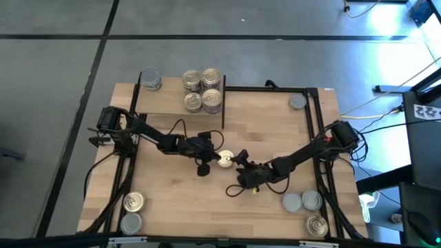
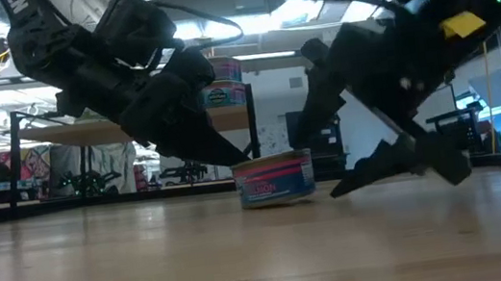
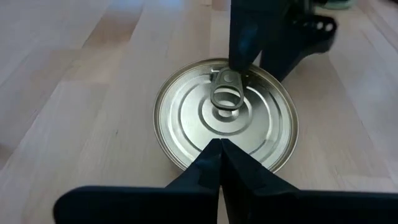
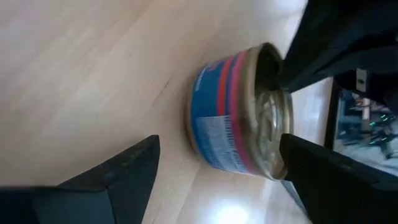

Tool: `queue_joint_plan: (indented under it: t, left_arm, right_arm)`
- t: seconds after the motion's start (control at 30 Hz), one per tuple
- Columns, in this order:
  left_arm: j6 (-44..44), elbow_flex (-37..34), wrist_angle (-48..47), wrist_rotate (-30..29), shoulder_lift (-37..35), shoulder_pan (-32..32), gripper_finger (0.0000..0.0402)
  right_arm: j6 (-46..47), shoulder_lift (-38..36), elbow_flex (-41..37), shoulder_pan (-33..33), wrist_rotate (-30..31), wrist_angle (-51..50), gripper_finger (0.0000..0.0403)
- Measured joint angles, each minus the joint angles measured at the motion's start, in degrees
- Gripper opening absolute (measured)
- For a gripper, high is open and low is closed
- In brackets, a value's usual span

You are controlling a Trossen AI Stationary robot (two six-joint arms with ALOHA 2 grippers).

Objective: Stack canned seafood by type on shelf
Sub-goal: Stack the blue tuna can on top of the blue tuna can on the shelf

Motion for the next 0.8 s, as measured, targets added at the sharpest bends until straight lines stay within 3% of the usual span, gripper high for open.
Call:
queue_joint_plan:
  t: [0.53, 0.8]
  left_arm:
    - [-1.55, -2.46, 4.44, 0.00, 0.02, 0.00, 0.0005]
    - [-1.90, -2.63, 5.10, -0.18, 0.02, 0.00, 0.0005]
  right_arm:
    - [-7.97, 1.57, 0.02, -4.31, 0.27, 2.03, 0.0330]
    - [-15.63, 5.02, 0.11, -4.70, -1.14, 12.57, 0.0330]
